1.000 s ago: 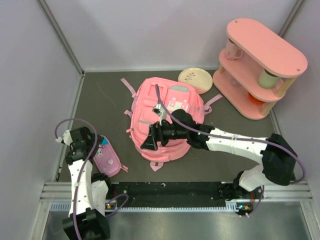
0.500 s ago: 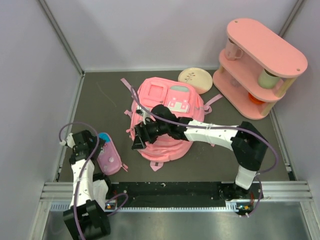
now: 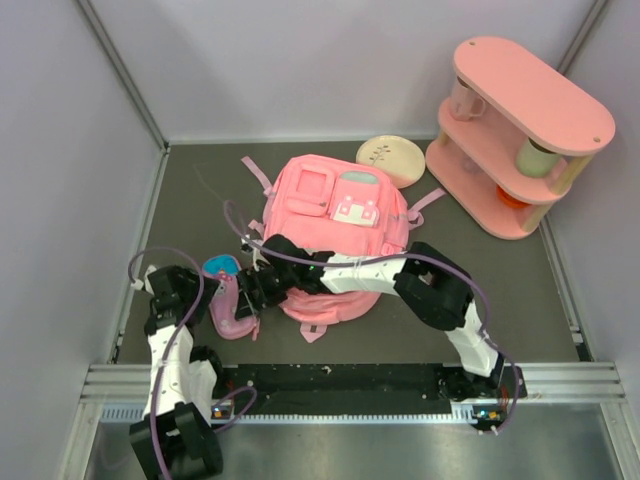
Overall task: Pack the student bag
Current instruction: Pick up the stationery from the center of the board.
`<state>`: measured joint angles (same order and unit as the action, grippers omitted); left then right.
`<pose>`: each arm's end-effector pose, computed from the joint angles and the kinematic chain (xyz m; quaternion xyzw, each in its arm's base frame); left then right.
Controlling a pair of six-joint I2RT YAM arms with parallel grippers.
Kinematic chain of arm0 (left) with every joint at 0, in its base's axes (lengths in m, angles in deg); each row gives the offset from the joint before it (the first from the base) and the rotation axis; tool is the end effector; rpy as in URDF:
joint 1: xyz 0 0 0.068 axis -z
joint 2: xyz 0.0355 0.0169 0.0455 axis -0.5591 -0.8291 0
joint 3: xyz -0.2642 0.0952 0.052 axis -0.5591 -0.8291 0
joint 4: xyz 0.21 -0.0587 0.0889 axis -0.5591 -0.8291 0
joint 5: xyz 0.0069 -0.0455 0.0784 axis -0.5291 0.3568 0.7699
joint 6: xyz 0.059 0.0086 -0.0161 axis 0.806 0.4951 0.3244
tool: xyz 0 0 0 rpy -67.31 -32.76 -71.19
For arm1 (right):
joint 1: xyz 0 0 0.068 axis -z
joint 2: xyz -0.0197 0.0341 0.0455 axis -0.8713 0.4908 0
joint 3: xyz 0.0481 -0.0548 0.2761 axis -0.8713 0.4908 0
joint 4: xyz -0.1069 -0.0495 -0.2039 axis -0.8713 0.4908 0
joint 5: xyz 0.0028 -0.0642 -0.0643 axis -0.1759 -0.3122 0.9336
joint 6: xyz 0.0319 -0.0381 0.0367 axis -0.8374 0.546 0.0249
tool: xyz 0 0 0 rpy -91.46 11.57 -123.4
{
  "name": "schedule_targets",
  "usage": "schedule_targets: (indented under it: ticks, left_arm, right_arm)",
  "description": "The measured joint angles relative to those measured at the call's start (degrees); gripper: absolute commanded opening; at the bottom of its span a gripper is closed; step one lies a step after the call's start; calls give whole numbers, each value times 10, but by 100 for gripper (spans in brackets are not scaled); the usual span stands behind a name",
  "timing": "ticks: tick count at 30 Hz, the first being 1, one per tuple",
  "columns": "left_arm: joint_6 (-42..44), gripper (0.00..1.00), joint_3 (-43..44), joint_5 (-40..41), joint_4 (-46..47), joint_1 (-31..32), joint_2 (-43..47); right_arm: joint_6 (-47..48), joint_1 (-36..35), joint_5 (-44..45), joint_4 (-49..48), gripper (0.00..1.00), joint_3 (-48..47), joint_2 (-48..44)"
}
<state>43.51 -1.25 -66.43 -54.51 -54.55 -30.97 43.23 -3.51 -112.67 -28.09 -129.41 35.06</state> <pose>0.1121 0.0359 0.1750 -0.4902 0.7894 -0.1353 0.3439 0.1830 0.4250 0.2046 -0.3017 0.8217 0.4691 0.1174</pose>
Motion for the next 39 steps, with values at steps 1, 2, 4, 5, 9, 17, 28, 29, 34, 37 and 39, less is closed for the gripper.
schedule_targets:
  ticks: [1,2,4,5,9,17,28,29,34,37,39]
  left_arm:
    - [0,69,-1,-3,1,0,0]
    - [0,69,-2,-5,2,0,0]
    - [0,69,-2,-6,2,0,0]
    - [0,69,-2,-6,2,0,0]
    - [2,68,-2,-6,2,0,0]
    - [7,50,-2,-18,6,0,-3]
    - [7,28,-29,-59,65,-4,-7]
    - [8,26,-30,-60,67,-4,-6]
    - [7,15,-38,-68,79,-7,0]
    - [8,8,-39,-72,83,-8,-1]
    - [11,4,-39,-74,84,-8,-1]
  right_arm:
    - [-7,-3,15,-1,78,-5,9]
    - [-15,-5,31,0,79,-9,14]
    - [-32,-8,62,6,79,-16,19]
    - [-43,-9,79,10,79,-21,20]
    - [-64,-13,135,25,80,-28,23]
    - [-68,-14,144,32,78,-82,84]
    - [-82,5,87,7,43,-73,97]
    - [-87,7,82,-4,44,-66,97]
    - [-99,14,64,-69,54,-26,86]
    - [-96,14,59,-80,54,-20,83]
    - [-91,15,49,-81,53,-20,83]
